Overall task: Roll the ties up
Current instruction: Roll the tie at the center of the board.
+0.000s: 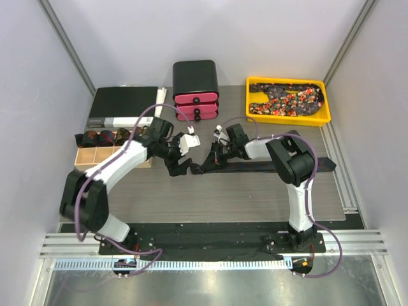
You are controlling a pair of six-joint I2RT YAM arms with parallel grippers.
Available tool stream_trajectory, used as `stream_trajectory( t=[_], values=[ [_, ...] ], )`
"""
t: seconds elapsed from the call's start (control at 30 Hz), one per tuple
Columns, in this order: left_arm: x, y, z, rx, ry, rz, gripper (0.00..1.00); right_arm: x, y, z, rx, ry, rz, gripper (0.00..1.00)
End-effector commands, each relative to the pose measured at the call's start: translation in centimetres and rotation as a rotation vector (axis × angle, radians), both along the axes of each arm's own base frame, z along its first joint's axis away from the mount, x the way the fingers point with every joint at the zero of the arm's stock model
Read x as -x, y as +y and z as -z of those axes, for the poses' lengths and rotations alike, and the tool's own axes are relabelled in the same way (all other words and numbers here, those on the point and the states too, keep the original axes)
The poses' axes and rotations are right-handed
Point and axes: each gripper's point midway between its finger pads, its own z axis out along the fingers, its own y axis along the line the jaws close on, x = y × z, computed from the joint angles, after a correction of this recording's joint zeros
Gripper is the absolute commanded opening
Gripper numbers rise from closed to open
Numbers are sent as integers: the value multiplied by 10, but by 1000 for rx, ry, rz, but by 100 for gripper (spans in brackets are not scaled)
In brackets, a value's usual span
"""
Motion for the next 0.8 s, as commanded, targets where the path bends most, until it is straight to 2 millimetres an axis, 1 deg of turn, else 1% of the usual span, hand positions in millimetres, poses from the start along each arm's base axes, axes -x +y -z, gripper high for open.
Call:
stream_trajectory(
  t=[0.0, 0.03, 0.07, 0.1, 0.13, 0.17, 0.2, 0.23, 0.27, 0.3, 0.33, 0.37, 0.47, 0.5, 0.53, 0.6, 0.63, 0.7, 0.77],
  values=[
    [0, -9, -55, 188, -134, -49, 100, -6, -14, 23, 119, -51, 15, 1],
    [3, -10, -64, 211, -159, -46, 100, -7, -13, 20, 115, -61, 10, 1],
    [9, -9, -69, 237, -158, -67, 100, -9, -12, 13, 106, -80, 9, 1],
    [13, -9, -70, 256, -148, -81, 100, -11, -10, 6, 98, -97, 3, 1],
    [9, -11, -73, 280, -161, -101, 100, -11, -10, 2, 96, -110, -2, 1],
    [10, -8, -64, 280, -105, -186, 100, -11, -9, -3, 92, -138, -15, 1],
    [7, -9, -59, 283, -89, -214, 100, -13, -7, -6, 91, -152, -21, 1],
    [6, -9, -55, 276, -74, -225, 100, -11, -10, -4, 108, -139, -27, 1],
    [8, -15, -58, 294, -51, -187, 100, -12, -10, -2, 117, -150, -38, 1],
    [6, -17, -54, 289, -45, -148, 100, -12, -11, 0, 126, -148, -40, 1],
    [3, -19, -55, 295, -47, -138, 100, -13, -12, 2, 135, -155, -41, 1],
    [-9, -23, -63, 319, -100, -132, 100, -12, -11, 3, 136, -157, -48, 1],
    [-28, -25, -65, 343, -174, -177, 100, -10, -12, 6, 146, -163, -60, 1],
    [-29, -26, -62, 336, -162, -178, 100, -10, -11, 5, 147, -172, -67, 1],
    [-30, -27, -51, 318, -127, -175, 100, -9, -11, 3, 145, -177, -71, 1],
    [-31, -30, -44, 305, -97, -152, 100, -10, -10, -1, 139, -185, -76, 1],
    [-33, -31, -33, 292, -79, -149, 100, -11, -9, -3, 137, -190, -76, 1],
    [-34, -34, -24, 277, -90, -116, 100, -13, -9, -4, 137, -199, -75, 1],
    [-38, -34, -13, 220, -141, -59, 100, -13, -8, -5, 137, -202, -77, 1]
  ],
)
